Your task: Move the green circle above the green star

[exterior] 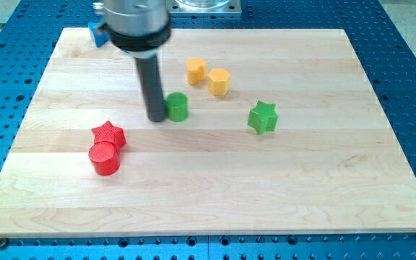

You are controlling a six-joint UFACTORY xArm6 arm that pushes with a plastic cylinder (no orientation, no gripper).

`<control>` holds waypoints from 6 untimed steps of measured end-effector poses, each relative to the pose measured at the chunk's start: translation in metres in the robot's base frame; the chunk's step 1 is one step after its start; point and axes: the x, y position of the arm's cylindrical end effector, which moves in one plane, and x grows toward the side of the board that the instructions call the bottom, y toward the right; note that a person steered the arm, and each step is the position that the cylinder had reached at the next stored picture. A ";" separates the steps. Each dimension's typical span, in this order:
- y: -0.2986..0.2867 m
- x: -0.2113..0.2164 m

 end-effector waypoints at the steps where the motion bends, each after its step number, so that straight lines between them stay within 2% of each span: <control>1: 0.034 0.007; 2: -0.002 -0.002; 3: 0.019 -0.017; 4: 0.089 -0.022; 5: 0.096 -0.039; 6: 0.118 -0.031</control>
